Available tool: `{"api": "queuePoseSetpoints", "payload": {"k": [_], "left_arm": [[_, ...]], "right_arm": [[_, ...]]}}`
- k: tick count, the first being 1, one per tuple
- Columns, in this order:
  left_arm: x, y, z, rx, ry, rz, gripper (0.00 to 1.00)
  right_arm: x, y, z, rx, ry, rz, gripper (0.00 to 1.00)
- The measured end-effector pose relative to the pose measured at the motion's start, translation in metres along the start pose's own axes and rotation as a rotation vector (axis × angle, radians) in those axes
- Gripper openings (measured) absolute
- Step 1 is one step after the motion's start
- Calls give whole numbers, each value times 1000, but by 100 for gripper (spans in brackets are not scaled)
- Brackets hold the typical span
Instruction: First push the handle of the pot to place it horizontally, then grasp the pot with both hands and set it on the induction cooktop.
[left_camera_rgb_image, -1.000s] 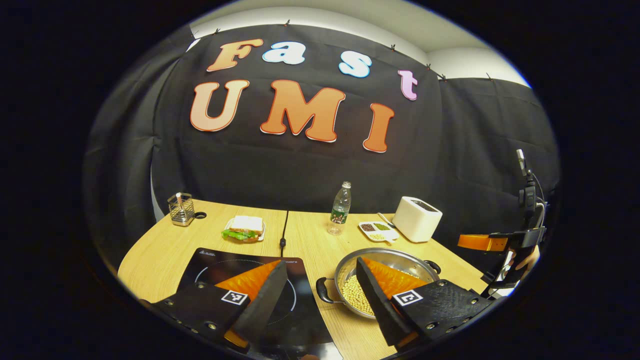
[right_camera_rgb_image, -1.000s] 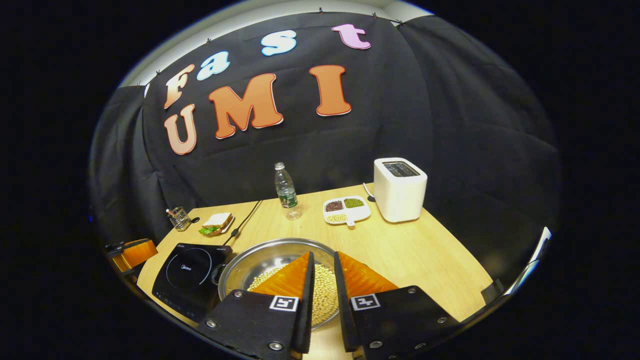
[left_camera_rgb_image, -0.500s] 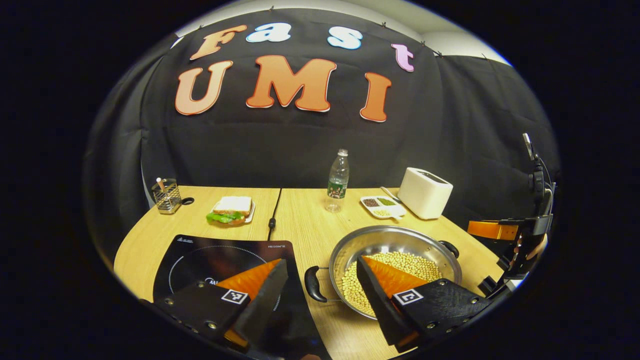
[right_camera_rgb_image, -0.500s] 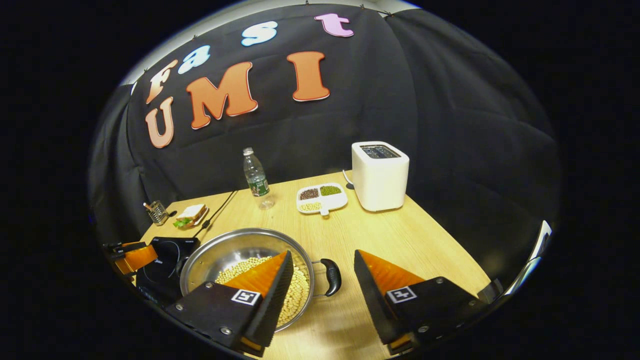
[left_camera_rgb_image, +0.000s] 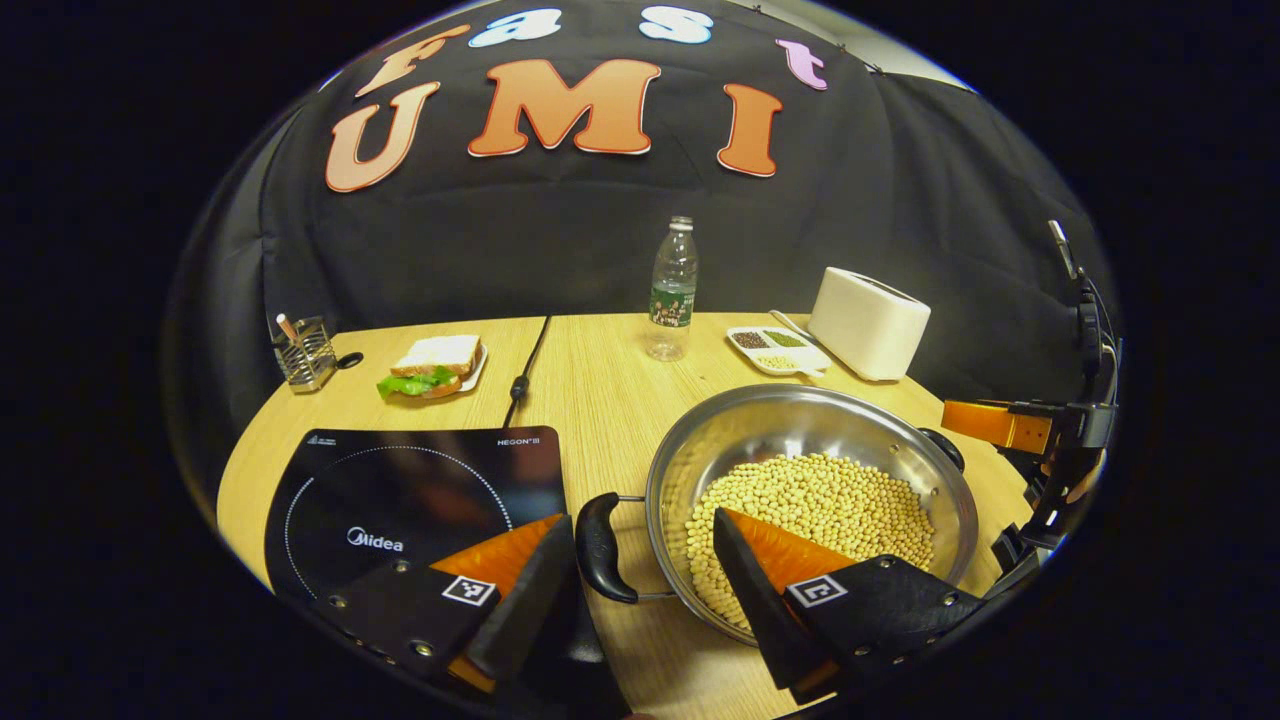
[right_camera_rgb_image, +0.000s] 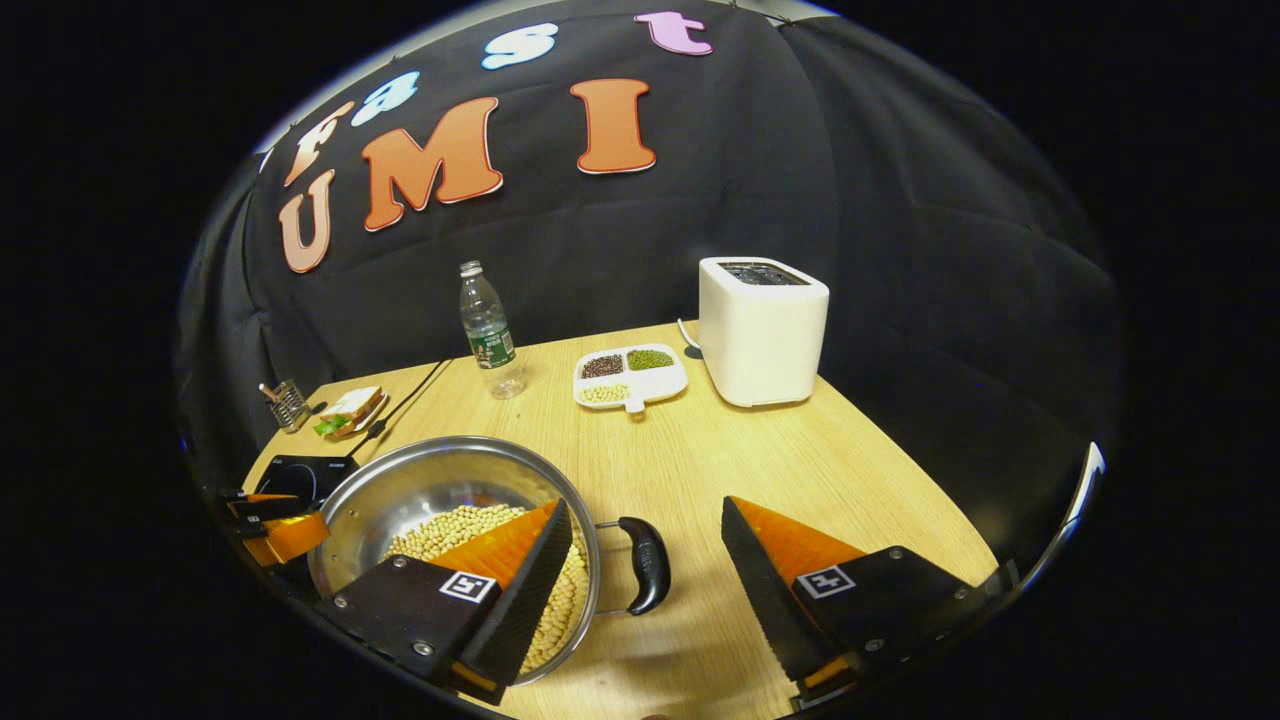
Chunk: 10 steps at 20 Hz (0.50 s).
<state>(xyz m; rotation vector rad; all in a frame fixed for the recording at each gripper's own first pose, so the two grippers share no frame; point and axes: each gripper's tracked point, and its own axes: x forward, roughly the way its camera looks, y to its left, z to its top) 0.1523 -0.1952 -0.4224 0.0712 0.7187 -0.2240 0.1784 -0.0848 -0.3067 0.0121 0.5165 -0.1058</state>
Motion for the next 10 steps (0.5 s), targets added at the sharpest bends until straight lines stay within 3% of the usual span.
{"api": "queuePoseSetpoints", "payload": {"k": [9, 10], "left_arm": [[11, 8, -6, -48, 16, -1, 90], [13, 4, -12, -46, 32, -7, 90]], "right_arm": [[15, 7, -23, 13, 61, 25, 94], [16, 9, -26, 13, 71, 31, 90]]}}
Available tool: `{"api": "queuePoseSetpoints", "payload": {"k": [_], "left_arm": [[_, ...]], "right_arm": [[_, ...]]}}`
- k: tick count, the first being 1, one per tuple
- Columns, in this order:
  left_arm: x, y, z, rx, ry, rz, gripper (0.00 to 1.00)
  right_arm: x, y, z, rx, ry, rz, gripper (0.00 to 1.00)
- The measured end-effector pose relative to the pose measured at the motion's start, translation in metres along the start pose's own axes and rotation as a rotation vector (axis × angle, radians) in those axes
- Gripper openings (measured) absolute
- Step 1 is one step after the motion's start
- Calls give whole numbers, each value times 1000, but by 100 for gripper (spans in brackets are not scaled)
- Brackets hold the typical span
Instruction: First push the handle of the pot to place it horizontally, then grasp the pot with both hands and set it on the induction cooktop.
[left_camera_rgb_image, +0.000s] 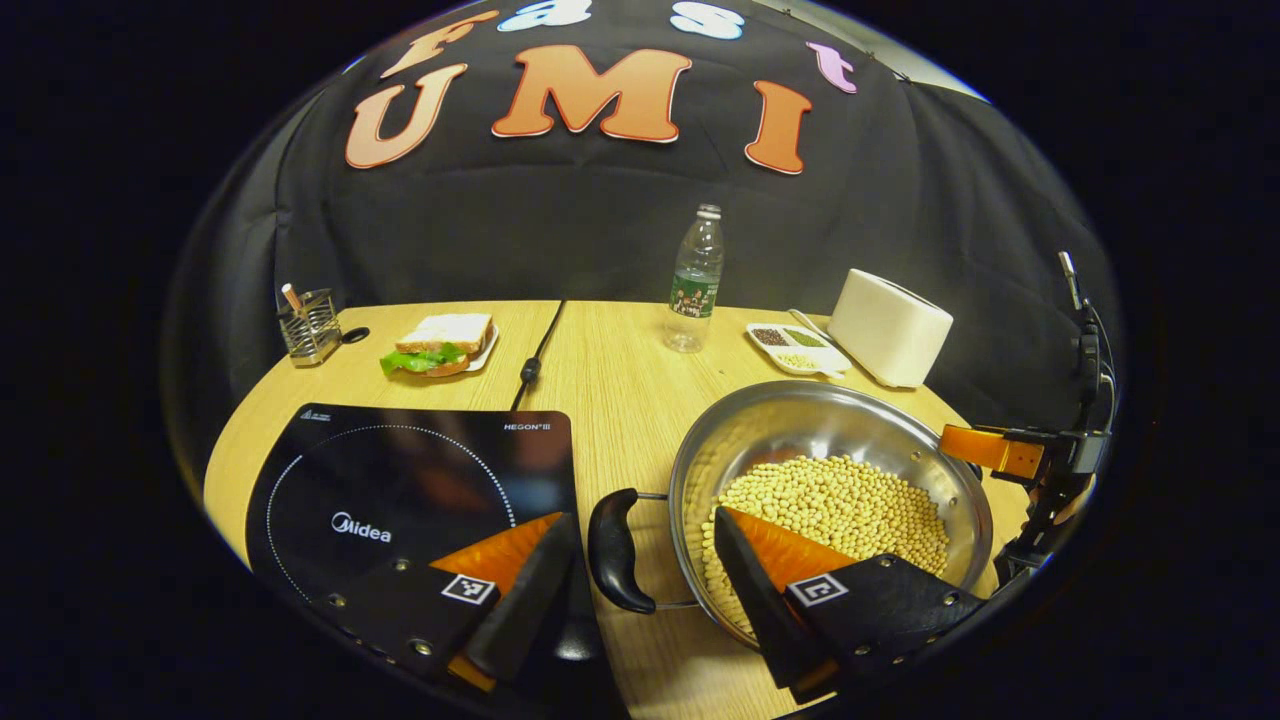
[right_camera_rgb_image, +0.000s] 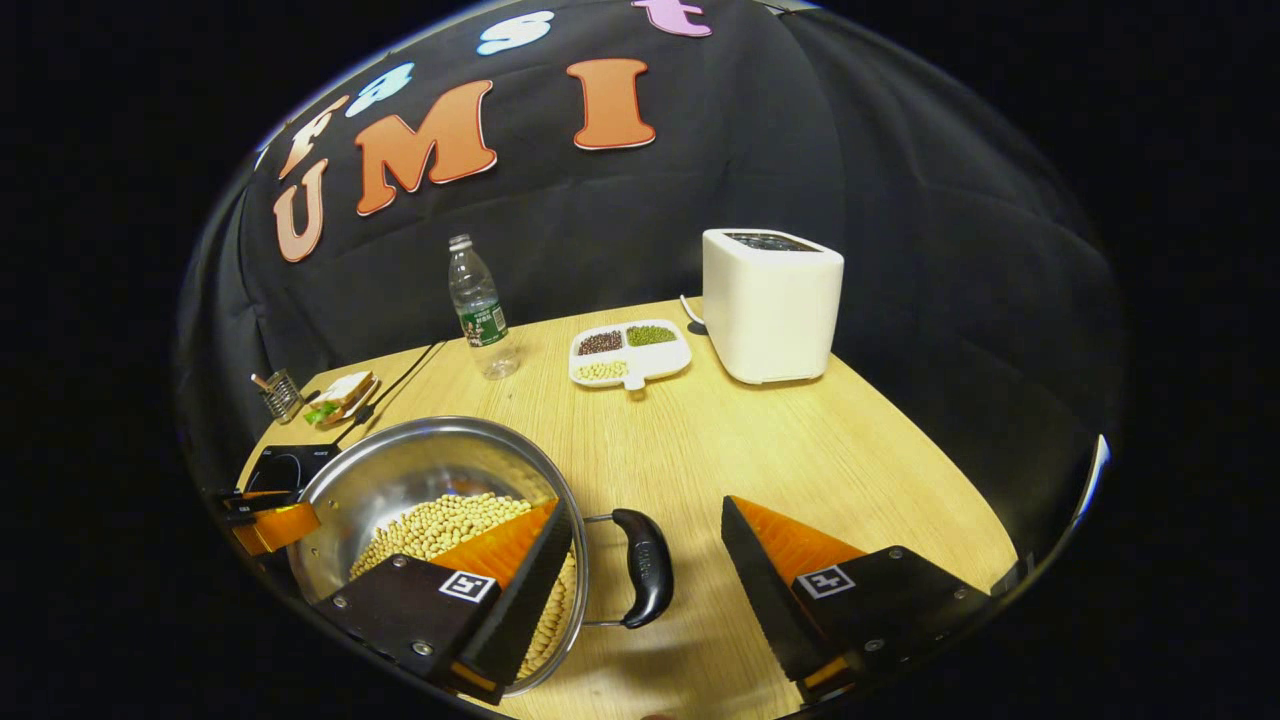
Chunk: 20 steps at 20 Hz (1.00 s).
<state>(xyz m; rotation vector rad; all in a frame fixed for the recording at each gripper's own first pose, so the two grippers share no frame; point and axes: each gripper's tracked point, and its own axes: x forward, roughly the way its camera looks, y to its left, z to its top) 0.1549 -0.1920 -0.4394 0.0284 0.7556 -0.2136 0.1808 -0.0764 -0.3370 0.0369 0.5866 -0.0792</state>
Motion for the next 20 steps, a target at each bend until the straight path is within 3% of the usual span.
{"api": "queuePoseSetpoints", "payload": {"k": [2, 6, 7, 8, 10, 11, 14, 18, 20], "left_arm": [[2, -1, -1, 15, 4, -5, 95], [7, 8, -9, 7, 26, 27, 83], [5, 8, -7, -3, 26, 23, 71], [9, 6, -10, -7, 28, 16, 63], [7, 2, -13, -40, 32, 9, 62], [5, 0, -13, -38, 41, 6, 62], [10, -11, -22, -29, 82, -6, 63], [19, -30, -24, -136, 96, -66, 64], [19, -29, -18, -168, 81, -56, 54]], "right_arm": [[1, 5, -6, 11, 27, 23, 94], [8, 7, -18, 20, 69, 37, 93], [11, 8, -23, 23, 85, 37, 92], [13, 10, -31, 30, 109, 49, 90], [16, 15, -44, 62, 159, 76, 78], [16, 15, -40, 79, 145, 87, 64], [17, 11, -39, 93, 151, 92, 57], [14, 1, -36, 118, 140, 80, 59], [13, -6, -37, 117, 130, 69, 56]]}}
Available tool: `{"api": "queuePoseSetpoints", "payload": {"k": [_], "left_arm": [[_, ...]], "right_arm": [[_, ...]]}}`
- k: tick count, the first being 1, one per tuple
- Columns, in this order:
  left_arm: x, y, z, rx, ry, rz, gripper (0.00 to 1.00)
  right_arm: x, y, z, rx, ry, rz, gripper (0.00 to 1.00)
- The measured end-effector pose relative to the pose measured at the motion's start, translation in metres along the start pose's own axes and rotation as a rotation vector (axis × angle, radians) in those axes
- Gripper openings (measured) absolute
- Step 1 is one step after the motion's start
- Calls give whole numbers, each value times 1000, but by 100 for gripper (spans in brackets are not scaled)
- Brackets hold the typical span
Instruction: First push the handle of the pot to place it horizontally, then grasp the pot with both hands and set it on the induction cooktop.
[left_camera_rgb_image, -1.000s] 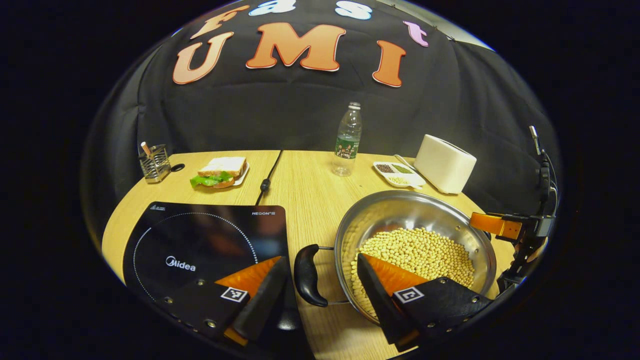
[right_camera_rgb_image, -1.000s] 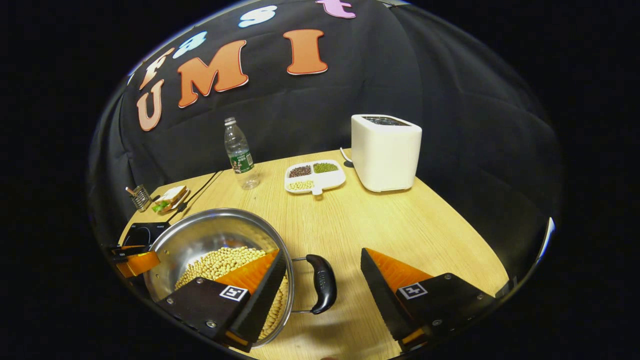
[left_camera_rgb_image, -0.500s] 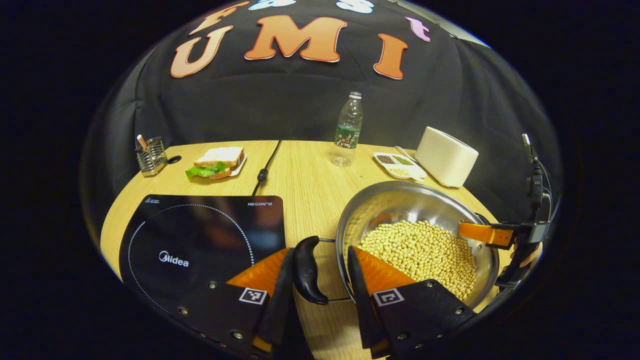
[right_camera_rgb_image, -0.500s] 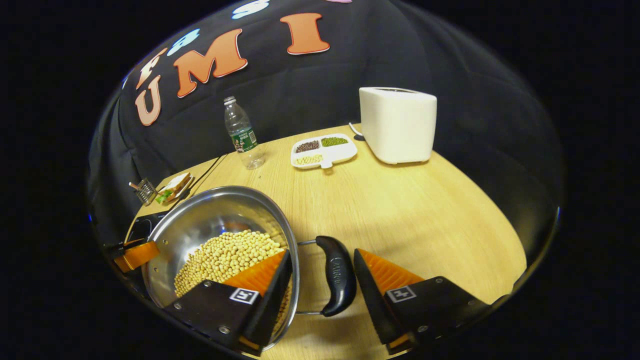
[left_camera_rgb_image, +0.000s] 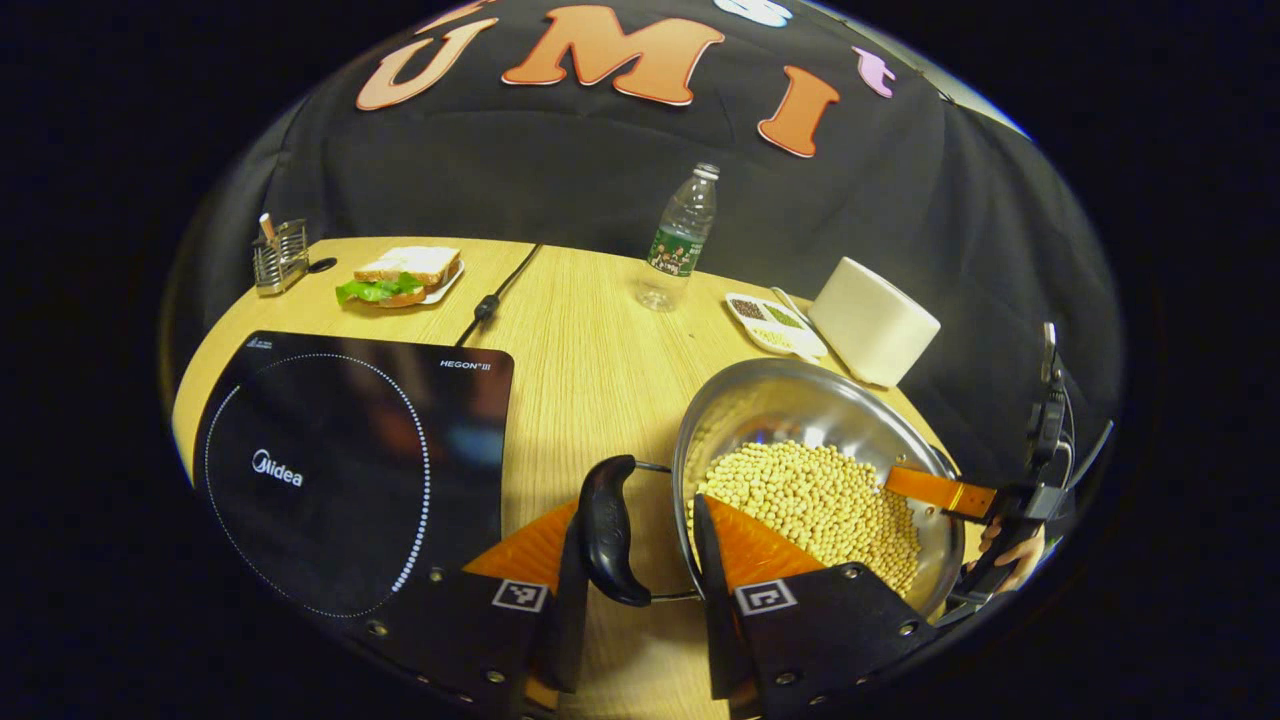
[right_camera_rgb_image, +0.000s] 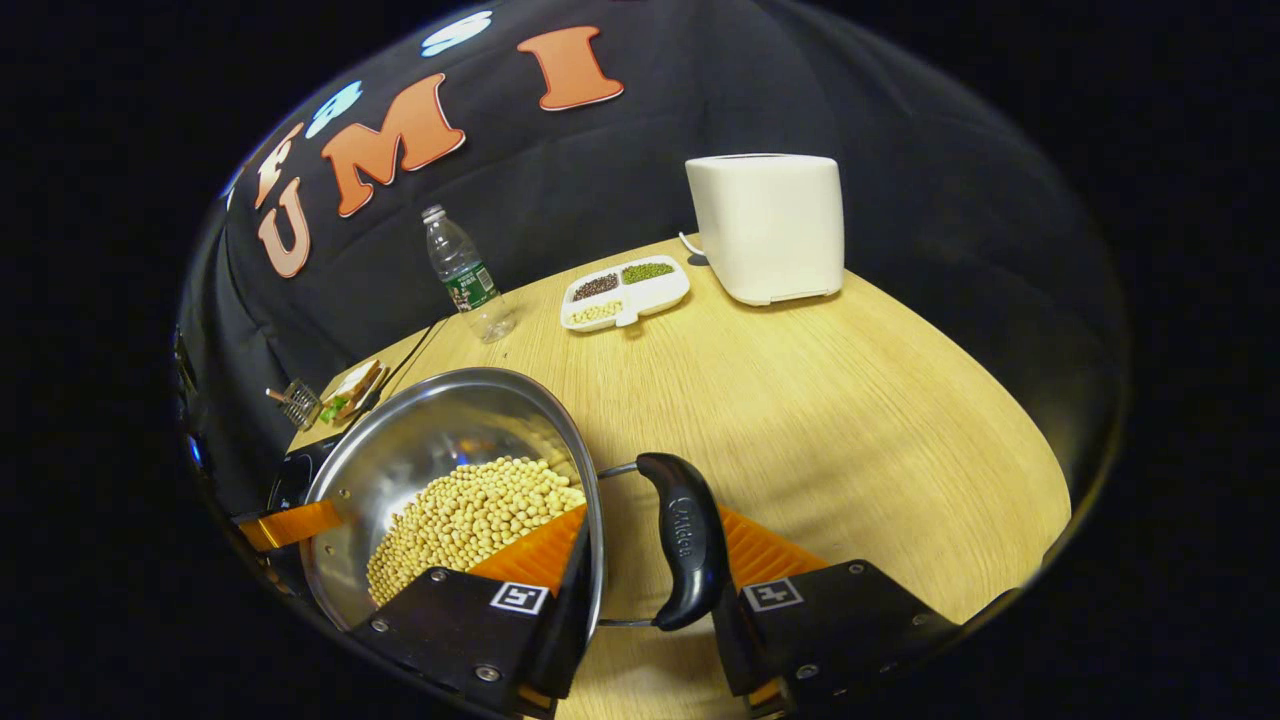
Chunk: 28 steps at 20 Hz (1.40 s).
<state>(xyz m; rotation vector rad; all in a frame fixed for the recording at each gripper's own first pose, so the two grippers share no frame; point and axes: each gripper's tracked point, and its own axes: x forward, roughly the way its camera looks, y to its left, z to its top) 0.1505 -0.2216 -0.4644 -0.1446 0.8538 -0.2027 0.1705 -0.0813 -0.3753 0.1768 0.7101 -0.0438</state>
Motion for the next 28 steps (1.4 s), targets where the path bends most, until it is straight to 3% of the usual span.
{"api": "queuePoseSetpoints", "payload": {"k": [1, 3, 11, 18, 28], "left_arm": [[1, 0, 1, 3, -4, 0, 44], [0, -1, -2, 4, 6, -1, 39], [-3, -10, -9, -43, 11, -42, 32], [-27, -3, 12, -44, -18, -36, 32], [-88, 44, 44, -60, -77, 3, 32]], "right_arm": [[-2, 0, 2, 14, -9, -2, 55], [-4, 3, 4, 37, -15, 7, 53], [-20, -1, 8, 87, -24, 6, 48], [-36, 17, 13, 135, -28, 42, 46], [-61, 88, 19, 136, -35, 122, 46]]}}
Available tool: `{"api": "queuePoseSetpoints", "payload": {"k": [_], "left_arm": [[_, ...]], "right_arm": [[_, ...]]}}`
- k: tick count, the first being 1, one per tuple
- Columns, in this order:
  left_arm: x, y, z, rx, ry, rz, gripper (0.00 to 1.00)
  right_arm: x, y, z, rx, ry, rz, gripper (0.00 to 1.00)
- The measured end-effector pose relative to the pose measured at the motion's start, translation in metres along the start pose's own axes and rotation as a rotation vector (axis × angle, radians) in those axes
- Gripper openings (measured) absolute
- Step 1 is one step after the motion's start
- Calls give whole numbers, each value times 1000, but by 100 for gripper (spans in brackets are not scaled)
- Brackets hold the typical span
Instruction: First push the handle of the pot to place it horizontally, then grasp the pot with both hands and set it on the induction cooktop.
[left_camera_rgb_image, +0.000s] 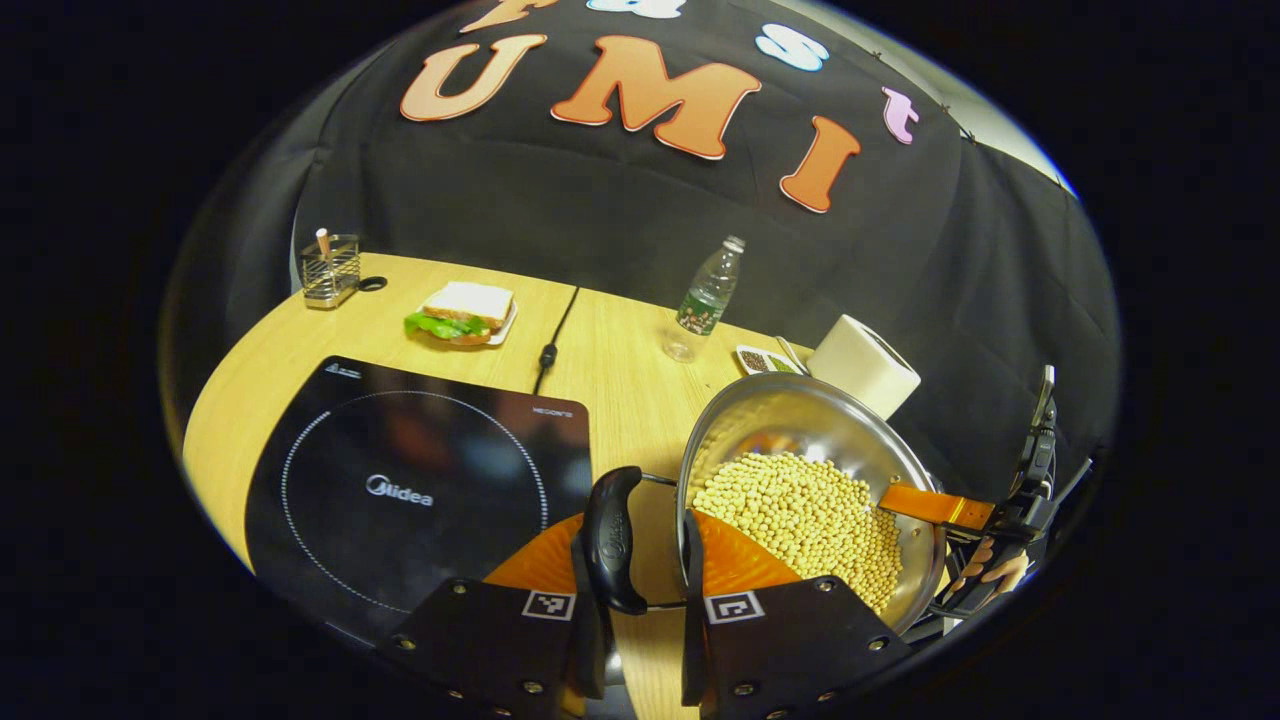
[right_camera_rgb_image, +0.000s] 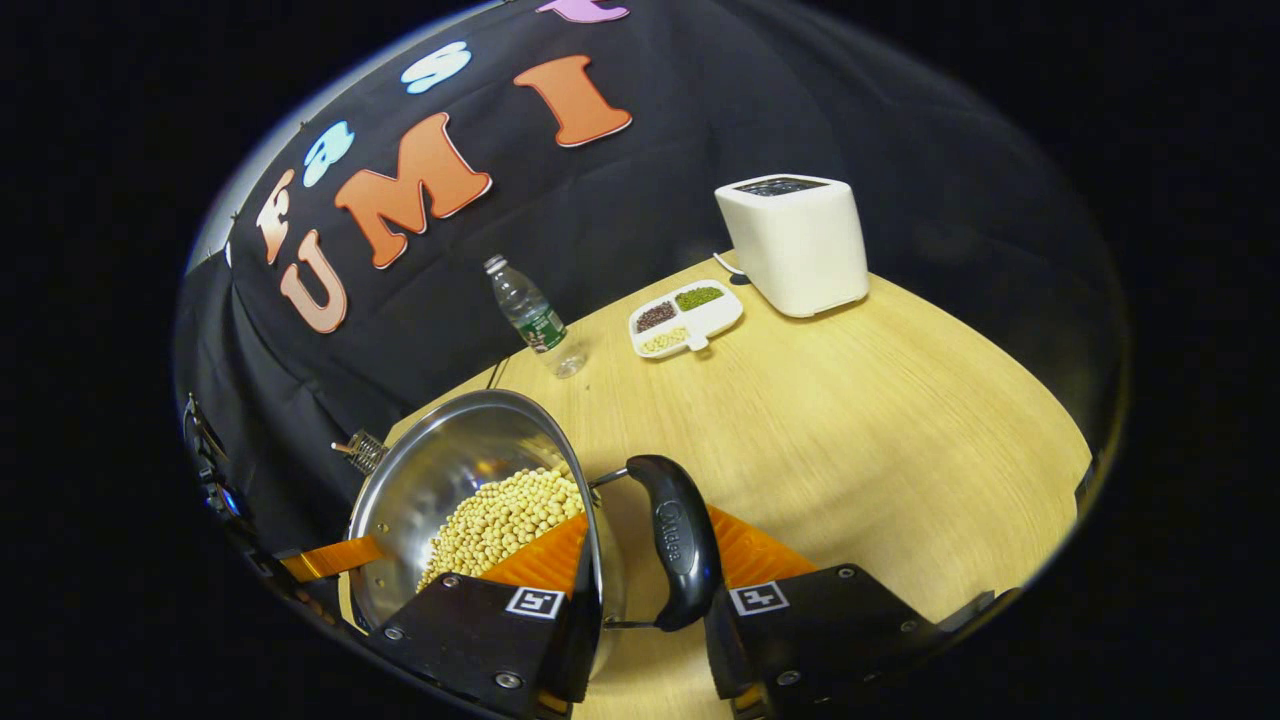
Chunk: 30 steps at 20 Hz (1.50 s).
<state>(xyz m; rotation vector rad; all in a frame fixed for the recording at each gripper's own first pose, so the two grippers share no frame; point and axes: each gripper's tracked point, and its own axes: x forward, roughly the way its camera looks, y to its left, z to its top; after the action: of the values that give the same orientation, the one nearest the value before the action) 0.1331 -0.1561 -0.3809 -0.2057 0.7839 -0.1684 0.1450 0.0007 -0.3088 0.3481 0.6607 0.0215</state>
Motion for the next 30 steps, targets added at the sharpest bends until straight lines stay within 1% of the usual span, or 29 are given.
{"api": "queuePoseSetpoints", "payload": {"k": [4, 8, 9, 10, 17, 18, 19, 23, 27, 30], "left_arm": [[-23, 33, 11, -28, -21, 17, 32], [-49, 76, 16, -63, -47, 53, 32], [-56, 88, 18, -70, -61, 63, 32], [-62, 100, 18, -79, -65, 73, 31], [-94, 180, 22, -124, -78, 135, 31], [-96, 191, 21, -131, -69, 142, 31], [-96, 202, 20, -134, -60, 149, 31], [-92, 236, 25, -149, -33, 164, 31], [-85, 256, 44, -135, -37, 151, 31], [-76, 265, 43, -123, -22, 132, 31]], "right_arm": [[-3, 38, -5, -19, 6, 27, 46], [-3, 83, -23, -41, 33, 61, 46], [-2, 95, -28, -47, 41, 71, 41], [0, 106, -32, -53, 49, 81, 46], [17, 176, -66, -82, 107, 128, 46], [23, 184, -71, -81, 117, 130, 41], [27, 191, -78, -80, 129, 131, 46], [39, 215, -100, -70, 178, 128, 46], [52, 234, -101, -47, 174, 121, 46], [56, 239, -103, -40, 176, 104, 46]]}}
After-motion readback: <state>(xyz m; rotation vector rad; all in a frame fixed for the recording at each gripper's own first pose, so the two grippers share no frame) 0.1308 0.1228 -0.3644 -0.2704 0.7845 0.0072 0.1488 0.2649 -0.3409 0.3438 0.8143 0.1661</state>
